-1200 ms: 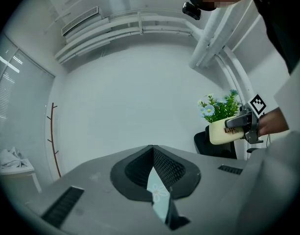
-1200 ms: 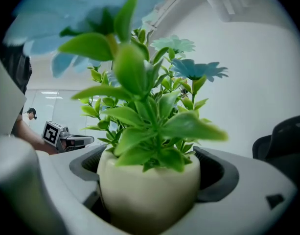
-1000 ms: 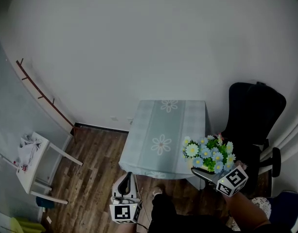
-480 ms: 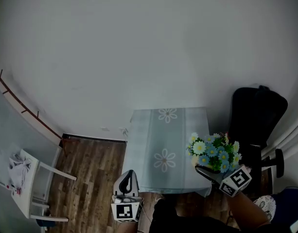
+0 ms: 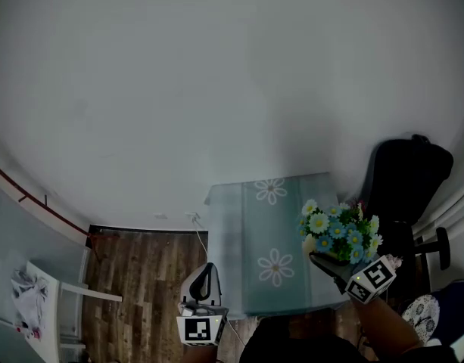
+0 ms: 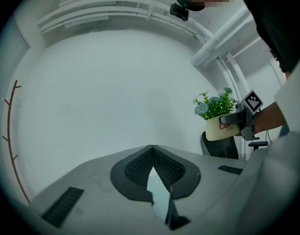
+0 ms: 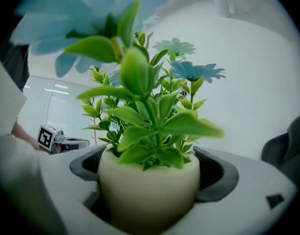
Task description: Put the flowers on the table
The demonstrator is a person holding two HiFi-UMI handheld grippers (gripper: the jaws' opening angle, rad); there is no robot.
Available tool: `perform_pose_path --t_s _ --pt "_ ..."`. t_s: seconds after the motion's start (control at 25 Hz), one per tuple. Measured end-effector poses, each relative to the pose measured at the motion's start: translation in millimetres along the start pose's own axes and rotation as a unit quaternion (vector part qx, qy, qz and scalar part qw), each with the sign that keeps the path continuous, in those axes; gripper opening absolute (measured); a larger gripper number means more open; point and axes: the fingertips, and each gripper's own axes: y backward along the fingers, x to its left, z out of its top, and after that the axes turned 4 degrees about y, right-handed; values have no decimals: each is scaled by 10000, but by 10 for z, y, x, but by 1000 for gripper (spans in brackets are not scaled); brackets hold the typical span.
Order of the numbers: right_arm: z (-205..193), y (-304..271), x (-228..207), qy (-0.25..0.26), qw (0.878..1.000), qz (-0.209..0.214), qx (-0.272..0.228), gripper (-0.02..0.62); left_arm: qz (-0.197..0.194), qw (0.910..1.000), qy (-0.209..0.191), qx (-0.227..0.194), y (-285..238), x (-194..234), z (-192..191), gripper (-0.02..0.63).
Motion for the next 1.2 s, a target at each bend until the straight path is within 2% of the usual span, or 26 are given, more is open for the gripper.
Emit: perform_pose_path --t_s 0.24,0.4,0.6,0.8,1.2 --pt "23 -378 55 81 9996 -255 117 572 -250 9997 25 11 -293 398 -134 3" --pt "33 -502 72 168 9989 -395 187 572 -458 9988 178 42 -512 434 -194 3" --pt "56 -635 62 203 9987 -408 224 572 -718 9973 168 -50 -802 420 -171 3" --pt "50 -757 16 168 9992 -301 204 572 -679 9973 251 -155 -1002 391 -46 3" --pt "-134 -1060 -164 134 9997 113 160 572 -447 9989 78 -76 -1275 362 -67 3"
